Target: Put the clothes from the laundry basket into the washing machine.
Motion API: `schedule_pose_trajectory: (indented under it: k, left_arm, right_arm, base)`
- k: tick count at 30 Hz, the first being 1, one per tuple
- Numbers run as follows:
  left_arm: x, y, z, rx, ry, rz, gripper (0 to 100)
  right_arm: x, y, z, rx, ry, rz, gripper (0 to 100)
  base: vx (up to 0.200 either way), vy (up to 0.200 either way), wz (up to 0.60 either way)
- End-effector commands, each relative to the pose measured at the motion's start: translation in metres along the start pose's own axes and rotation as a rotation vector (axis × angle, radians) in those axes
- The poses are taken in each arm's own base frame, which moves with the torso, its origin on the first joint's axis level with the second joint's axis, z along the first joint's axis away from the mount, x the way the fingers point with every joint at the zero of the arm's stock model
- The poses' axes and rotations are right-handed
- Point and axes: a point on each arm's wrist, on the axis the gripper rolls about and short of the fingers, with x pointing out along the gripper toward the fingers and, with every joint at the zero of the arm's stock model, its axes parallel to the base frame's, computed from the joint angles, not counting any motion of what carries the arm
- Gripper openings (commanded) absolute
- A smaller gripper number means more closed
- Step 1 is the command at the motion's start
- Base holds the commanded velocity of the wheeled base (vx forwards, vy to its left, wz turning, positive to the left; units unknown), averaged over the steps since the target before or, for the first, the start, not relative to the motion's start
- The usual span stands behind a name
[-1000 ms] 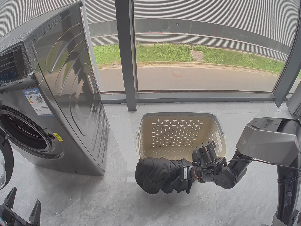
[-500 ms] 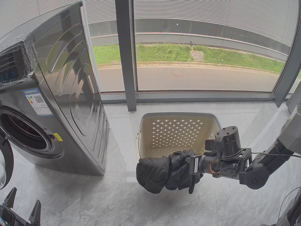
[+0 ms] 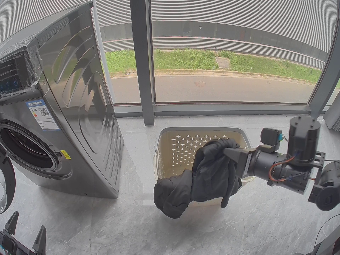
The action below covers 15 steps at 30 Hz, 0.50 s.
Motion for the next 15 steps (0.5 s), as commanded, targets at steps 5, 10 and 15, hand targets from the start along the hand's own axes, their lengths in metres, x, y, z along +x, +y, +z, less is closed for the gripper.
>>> schedule_pose_trajectory:
  k: [5, 10, 15]
  left_arm:
    - [0.0, 0.0, -0.005, 0.001, 0.002, 0.0, 100]
    - [0.0, 0.0, -0.005, 0.001, 0.002, 0.0, 100]
    - [0.0, 0.0, -0.005, 0.0, 0.002, 0.0, 100]
  right_arm:
    - [-0.053, 0.007, 0.043, -0.059, -0.218, 0.043, 0]
    - [-0.066, 0.007, 0.049, -0.105, -0.266, 0.045, 0]
    - [-0.067, 0.006, 0.047, -0.194, -0.296, 0.043, 0]
  base:
    - [0.0, 0.0, 0.0]
    - [0.0, 0.0, 0.0]
    - [0.0, 0.0, 0.0]
